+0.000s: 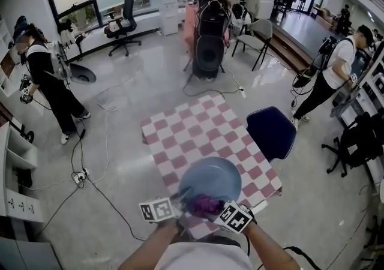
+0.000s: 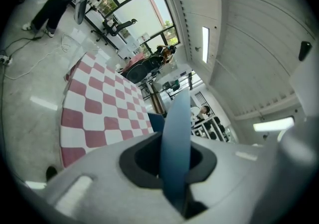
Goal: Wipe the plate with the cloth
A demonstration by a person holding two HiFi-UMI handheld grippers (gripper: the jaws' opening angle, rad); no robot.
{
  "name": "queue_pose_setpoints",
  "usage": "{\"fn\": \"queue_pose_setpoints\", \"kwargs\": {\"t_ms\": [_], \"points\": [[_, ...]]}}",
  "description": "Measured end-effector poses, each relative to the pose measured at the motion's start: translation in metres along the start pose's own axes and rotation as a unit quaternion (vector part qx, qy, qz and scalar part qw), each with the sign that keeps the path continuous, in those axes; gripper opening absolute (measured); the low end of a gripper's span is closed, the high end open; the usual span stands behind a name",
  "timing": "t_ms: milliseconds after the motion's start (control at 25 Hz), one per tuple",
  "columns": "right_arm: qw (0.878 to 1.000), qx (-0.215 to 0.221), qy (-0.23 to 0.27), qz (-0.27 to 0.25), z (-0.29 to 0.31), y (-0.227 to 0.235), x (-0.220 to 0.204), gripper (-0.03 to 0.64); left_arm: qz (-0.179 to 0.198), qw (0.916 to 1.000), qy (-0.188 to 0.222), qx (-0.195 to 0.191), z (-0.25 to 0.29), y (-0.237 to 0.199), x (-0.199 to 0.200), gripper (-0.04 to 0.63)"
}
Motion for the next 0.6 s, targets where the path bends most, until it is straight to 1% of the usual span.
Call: {"fn": "queue_pose_setpoints", "kwargs": {"t_ms": [120,240,360,440,520,600], "points": [[1.000,0.019,0.012,-0.004,0.006,-0.006,0.008,0.155,0.006,1.0000,0.000,-0.001,0.004,0.003,0.001,0.041],[1.000,0.027,0.010,0.001,0.006,-0.011,0.016,0.155,0.019,0.9998,-0.005,-0.003,0.008,0.006,0.001,0.043],[0.999,0.026,0.024,0.003,0.003,-0.006,0.018,0.155,0.034,0.9994,-0.009,-0.004,0.012,0.008,0.003,0.041],[0.999,0.026,0.031,0.008,0.000,0.000,0.016,0.155,0.035,0.9993,-0.009,-0.009,0.015,0.007,0.005,0.040],[0.999,0.019,0.026,0.006,-0.002,0.006,0.009,0.155,0.037,0.9992,-0.009,-0.014,0.018,0.005,0.006,0.040],[1.000,0.006,0.011,-0.002,-0.004,0.015,0.000,0.155,0.050,0.9985,-0.012,-0.017,0.021,0.004,0.009,0.040]]}}
Point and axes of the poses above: the fingertips, and each gripper's own axes: z forward along the fingers, y to its right, x out of its top, the point moved 10 cm from there along -z, backward along the fingers, and after that the axes turned 5 degrees about y, right-handed, at the moved point
